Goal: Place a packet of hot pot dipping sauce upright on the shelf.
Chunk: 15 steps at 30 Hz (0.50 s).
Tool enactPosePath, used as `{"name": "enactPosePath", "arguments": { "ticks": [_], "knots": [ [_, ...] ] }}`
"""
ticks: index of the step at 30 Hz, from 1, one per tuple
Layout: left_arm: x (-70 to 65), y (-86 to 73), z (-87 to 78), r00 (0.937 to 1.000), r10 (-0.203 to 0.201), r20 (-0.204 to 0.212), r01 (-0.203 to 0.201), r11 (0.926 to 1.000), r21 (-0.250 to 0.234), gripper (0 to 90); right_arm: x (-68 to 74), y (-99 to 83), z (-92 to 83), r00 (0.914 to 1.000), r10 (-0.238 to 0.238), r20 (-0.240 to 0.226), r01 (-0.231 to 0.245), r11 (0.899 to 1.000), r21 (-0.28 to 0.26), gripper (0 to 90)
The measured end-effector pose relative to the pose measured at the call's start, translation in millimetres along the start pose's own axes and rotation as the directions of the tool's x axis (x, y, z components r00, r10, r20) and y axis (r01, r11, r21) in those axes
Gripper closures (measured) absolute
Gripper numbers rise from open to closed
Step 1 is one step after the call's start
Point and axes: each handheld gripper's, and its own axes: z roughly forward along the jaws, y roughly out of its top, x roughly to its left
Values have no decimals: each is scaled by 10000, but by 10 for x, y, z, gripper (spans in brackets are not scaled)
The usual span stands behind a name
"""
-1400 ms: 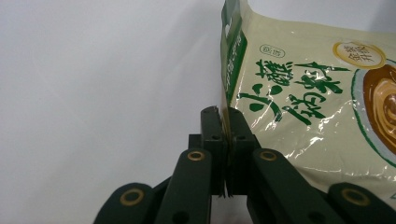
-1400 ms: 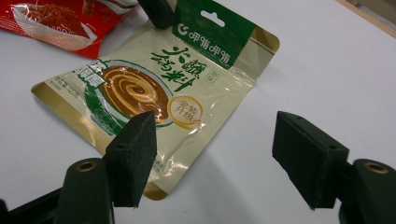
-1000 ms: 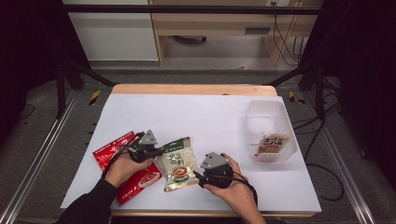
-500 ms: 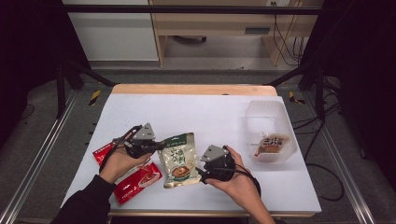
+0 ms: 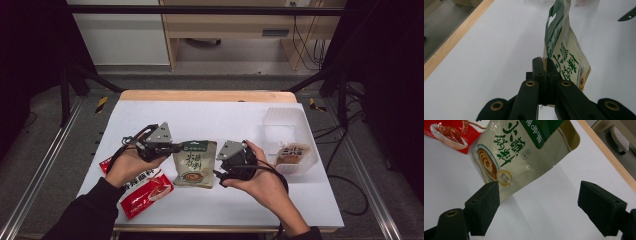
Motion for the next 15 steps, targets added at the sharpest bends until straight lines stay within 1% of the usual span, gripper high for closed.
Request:
{"name": "enactPosePath", "arguments": {
  "ticks": [1, 4, 5, 7, 9, 10, 11, 12, 13, 14, 15],
  "knots": [
    [-5, 17, -6, 10000, 82, 36, -82, 10000, 22, 900, -21, 18, -13, 10000, -79, 22, 78, 9999, 119, 191],
    [-33, 71, -32, 9995, 290, 99, -290, 9996, 52, 900, -81, 68, -56, 9995, -327, 30, 327, 9992, 211, 222],
    [-44, 83, -35, 9995, 293, 106, -293, 9996, 16, 900, -104, 90, -76, 9991, -423, -13, 423, 9987, 293, 236],
    [-63, 117, -49, 9990, 430, 122, -430, 9991, 31, 900, -130, 117, -105, 9979, -641, -15, 641, 9971, 421, 255],
    [-74, 143, -54, 9987, 470, 205, -470, 9989, 6, 900, -158, 145, -138, 9970, -766, -99, 771, 9954, 561, 280],
    [-78, 153, -57, 9983, 563, 169, -563, 9984, 34, 900, -173, 160, -151, 9964, -841, -131, 847, 9945, 610, 299],
    [-81, 164, -60, 9981, 591, 172, -591, 9983, -3, 900, -178, 166, -157, 9966, -813, -154, 821, 9949, 588, 312],
    [-88, 173, -60, 9980, 599, 206, -599, 9982, -25, 900, -199, 175, -170, 9953, -942, -221, 954, 9934, 641, 323],
    [-90, 182, -63, 9973, 705, 224, -706, 9975, 30, 900, -212, 184, -180, 9950, -978, -199, 989, 9929, 663, 340],
    [-97, 189, -62, 9971, 729, 230, -730, 9973, 25, 900, -224, 192, -191, 9944, -1042, -161, 1051, 9921, 681, 351],
    [-105, 196, -60, 9968, 752, 278, -752, 9972, 21, 900, -239, 200, -200, 9938, -1072, -278, 1090, 9915, 715, 362]
  ]
}}
